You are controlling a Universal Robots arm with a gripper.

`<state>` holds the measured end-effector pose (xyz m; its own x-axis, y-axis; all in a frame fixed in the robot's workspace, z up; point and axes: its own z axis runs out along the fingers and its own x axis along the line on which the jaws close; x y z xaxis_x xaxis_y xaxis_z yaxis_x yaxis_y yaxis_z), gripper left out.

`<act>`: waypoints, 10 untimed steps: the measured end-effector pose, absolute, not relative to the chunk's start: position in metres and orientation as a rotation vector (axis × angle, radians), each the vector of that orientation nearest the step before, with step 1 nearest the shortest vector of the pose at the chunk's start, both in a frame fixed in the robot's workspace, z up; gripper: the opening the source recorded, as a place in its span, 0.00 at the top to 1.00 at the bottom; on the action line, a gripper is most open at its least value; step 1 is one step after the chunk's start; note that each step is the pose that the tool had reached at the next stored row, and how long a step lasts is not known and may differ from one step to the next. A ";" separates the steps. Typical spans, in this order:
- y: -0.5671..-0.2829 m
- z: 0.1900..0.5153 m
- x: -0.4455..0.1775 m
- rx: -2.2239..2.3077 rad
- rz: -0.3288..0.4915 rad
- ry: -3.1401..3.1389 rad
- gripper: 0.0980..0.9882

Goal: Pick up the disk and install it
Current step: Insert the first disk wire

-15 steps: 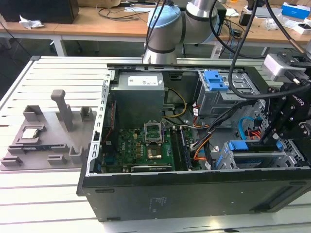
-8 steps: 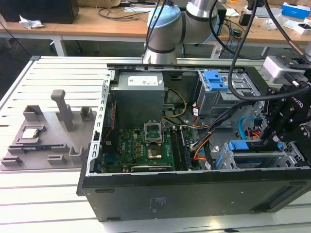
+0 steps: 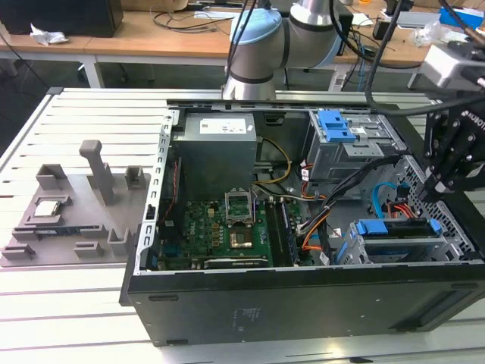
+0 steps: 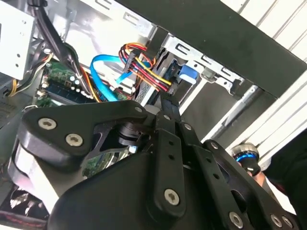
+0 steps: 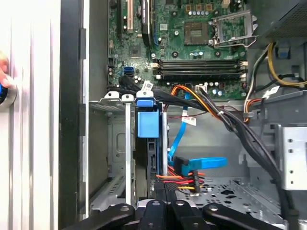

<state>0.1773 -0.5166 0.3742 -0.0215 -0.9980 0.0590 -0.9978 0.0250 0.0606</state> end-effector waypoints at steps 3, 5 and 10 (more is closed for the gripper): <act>-0.517 0.383 0.177 2.136 -0.003 -2.187 0.99; -0.517 0.384 0.177 2.136 -0.004 -2.187 0.99; -0.517 0.384 0.177 2.136 -0.003 -2.187 0.99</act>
<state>0.1773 -0.5166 0.3839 -0.0215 -0.9980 0.0588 -0.9978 0.0250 0.0606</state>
